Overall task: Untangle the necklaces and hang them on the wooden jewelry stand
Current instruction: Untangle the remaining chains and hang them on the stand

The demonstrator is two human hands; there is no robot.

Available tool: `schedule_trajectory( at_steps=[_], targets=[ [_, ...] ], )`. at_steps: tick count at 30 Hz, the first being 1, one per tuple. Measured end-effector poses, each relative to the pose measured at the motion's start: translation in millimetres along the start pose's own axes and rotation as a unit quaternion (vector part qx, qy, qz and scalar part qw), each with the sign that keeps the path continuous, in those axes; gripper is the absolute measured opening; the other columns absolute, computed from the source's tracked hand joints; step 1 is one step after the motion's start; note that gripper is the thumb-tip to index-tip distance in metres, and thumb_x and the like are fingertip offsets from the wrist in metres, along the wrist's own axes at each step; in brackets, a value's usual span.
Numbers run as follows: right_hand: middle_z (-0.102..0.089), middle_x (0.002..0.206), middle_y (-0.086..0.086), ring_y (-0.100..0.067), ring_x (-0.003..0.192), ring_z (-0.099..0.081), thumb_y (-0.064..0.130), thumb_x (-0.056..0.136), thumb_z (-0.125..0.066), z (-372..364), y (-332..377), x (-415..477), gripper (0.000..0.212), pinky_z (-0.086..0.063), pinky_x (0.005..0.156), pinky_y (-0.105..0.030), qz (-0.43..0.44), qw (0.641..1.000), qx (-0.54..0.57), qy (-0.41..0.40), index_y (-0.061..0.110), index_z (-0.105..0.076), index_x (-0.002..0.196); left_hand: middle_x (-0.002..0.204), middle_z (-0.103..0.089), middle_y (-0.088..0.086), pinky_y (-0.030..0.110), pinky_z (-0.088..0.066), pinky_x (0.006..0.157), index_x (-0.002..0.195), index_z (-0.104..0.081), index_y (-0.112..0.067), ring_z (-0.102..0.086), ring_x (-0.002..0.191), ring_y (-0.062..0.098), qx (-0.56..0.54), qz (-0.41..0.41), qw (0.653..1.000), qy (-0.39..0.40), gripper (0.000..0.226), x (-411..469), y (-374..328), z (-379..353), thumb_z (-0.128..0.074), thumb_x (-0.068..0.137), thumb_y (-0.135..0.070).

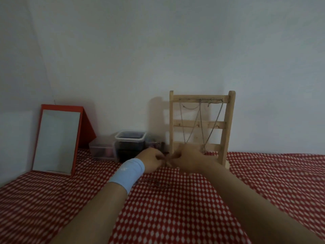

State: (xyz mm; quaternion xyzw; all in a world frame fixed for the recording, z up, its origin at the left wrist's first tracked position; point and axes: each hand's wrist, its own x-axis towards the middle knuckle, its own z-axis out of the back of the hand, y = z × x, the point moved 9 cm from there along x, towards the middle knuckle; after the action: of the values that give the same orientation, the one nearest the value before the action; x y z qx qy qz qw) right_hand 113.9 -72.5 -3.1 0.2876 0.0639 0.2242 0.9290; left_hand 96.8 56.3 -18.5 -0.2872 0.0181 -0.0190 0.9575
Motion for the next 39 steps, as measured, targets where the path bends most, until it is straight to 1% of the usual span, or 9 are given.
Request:
schedule_trajectory(
  at_steps=[6,10,15,21,24,26,31,35,39],
  targets=[
    [-0.067,0.099,0.01,-0.007,0.091,-0.059,0.032,0.086,-0.078,-66,23,-7,0.027,-0.044,0.079,-0.02,0.09,0.981,-0.126,0.119,0.023,-0.078,0.111,0.082,-0.069,-0.007,0.028,-0.052,0.077,0.075,-0.072,-0.027,-0.065,0.08,0.014,0.072,0.007,0.995,0.068,0.01,-28,39,-26,-0.072,0.082,-0.035],
    [-0.076,0.104,0.009,-0.008,0.094,-0.066,0.032,0.089,-0.075,-67,20,-5,0.021,-0.055,0.088,-0.027,0.11,0.977,-0.155,0.096,0.024,-0.08,0.108,0.101,-0.072,-0.006,0.027,-0.052,0.091,0.096,-0.077,-0.02,-0.066,0.093,0.012,0.082,0.001,0.996,0.035,0.016,-33,47,-19,-0.072,0.084,-0.028],
    [-0.07,0.099,0.005,-0.011,0.089,-0.064,0.038,0.093,-0.066,-55,-7,-9,0.023,-0.054,0.079,-0.026,0.061,0.966,-0.231,0.098,0.021,-0.077,0.103,0.1,-0.066,-0.009,0.027,-0.048,0.091,0.091,-0.065,-0.029,-0.061,0.096,0.01,0.005,-0.034,0.999,-0.03,0.007,-34,35,-15,-0.059,0.095,-0.029],
    [-0.069,0.094,-0.004,-0.017,0.082,-0.065,0.021,0.106,-0.043,-12,-49,-19,0.025,-0.054,0.072,-0.028,-0.047,0.985,0.163,0.022,0.008,-0.064,0.099,0.08,-0.072,0.005,0.034,-0.057,0.074,0.096,-0.056,-0.015,-0.071,0.073,0.024,-0.217,-0.034,0.975,-0.026,0.014,-28,10,-20,-0.044,0.103,-0.019],
    [-0.074,0.101,-0.013,-0.029,0.095,-0.071,0.023,0.109,-0.037,-2,-54,-27,0.035,-0.058,0.084,-0.038,-0.062,0.917,0.394,-0.022,0.002,-0.065,0.112,0.076,-0.07,0.008,0.034,-0.054,0.06,0.1,-0.054,-0.009,-0.065,0.06,0.029,-0.273,-0.032,0.961,-0.032,0.017,-22,-6,-21,-0.042,0.104,-0.02],
    [-0.073,0.103,-0.018,-0.035,0.099,-0.07,0.021,0.108,-0.035,5,-57,-29,0.037,-0.056,0.093,-0.047,-0.056,0.848,0.524,-0.047,0.0,-0.064,0.099,0.075,-0.07,0.005,0.029,-0.053,0.055,0.102,-0.056,-0.009,-0.063,0.058,0.026,-0.302,-0.024,0.953,-0.01,0.018,-19,-17,-24,-0.043,0.104,-0.022],
    [-0.061,0.078,-0.014,-0.029,0.074,-0.063,0.017,0.107,-0.031,10,-59,-32,0.034,-0.055,0.085,-0.047,-0.044,0.735,0.676,-0.038,0.005,-0.055,0.087,0.09,-0.07,0.006,0.031,-0.051,0.087,0.082,-0.07,-0.016,-0.065,0.085,0.02,-0.263,0.049,0.961,0.078,0.027,-14,-24,-47,-0.057,0.096,-0.035],
    [-0.049,0.067,-0.004,-0.018,0.057,-0.049,0.021,0.109,-0.034,1,-69,-28,0.025,-0.046,0.062,-0.034,-0.067,0.78,0.621,-0.033,0.011,-0.047,0.089,0.072,-0.069,0.003,0.034,-0.049,0.078,0.079,-0.063,-0.012,-0.06,0.06,0.016,-0.256,0.038,0.959,0.118,0.046,-17,-27,-54,-0.04,0.103,-0.043],
    [-0.042,0.059,0.005,-0.011,0.047,-0.036,0.019,0.107,-0.043,8,-71,-26,0.022,-0.033,0.047,-0.027,-0.026,0.886,0.46,-0.053,0.016,-0.049,0.086,0.079,-0.072,0.006,0.03,-0.053,0.068,0.088,-0.06,-0.012,-0.063,0.061,0.021,-0.251,0.066,0.952,0.162,0.053,-15,-20,-61,-0.035,0.1,-0.057]
  ],
)
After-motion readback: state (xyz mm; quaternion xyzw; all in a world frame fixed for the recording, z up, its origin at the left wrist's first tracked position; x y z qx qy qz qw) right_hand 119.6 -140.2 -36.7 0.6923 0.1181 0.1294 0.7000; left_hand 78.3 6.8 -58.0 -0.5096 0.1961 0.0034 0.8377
